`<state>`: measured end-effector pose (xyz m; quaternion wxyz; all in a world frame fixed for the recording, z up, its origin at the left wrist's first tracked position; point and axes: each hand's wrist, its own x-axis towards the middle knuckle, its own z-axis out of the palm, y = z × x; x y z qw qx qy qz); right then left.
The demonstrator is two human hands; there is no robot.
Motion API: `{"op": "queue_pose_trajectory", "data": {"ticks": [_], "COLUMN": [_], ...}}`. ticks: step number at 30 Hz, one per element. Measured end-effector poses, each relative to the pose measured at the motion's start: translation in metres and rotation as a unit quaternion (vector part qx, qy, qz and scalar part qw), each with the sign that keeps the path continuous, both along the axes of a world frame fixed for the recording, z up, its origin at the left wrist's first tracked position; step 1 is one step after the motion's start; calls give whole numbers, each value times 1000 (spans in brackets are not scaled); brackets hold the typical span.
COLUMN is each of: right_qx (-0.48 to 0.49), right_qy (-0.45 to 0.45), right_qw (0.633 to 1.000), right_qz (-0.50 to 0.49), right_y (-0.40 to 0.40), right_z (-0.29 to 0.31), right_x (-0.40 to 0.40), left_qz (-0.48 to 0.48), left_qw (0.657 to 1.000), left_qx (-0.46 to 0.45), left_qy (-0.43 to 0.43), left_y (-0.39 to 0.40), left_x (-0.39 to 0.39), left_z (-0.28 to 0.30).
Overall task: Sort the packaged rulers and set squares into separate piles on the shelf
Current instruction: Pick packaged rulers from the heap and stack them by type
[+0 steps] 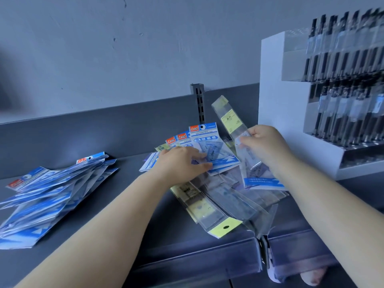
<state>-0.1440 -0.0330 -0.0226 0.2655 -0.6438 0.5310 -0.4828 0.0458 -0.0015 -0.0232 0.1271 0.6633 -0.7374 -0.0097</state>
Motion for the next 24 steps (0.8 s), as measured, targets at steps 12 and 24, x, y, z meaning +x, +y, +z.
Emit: {"op": "queue_pose_trajectory", "data": {"ticks": [12, 24], "right_qx": [41, 34], "right_qy": [-52, -51], "right_qw": [997, 996], "right_qz": [46, 60], "right_y": [5, 13], "right_z": [2, 3], "right_x": [1, 2], "left_qz": [153, 132], "left_qw": [988, 980], "left_qx": [-14, 46], "left_qy": [20, 139], "left_y": [-3, -9], "left_x": [3, 20], "left_z": [0, 5]}}
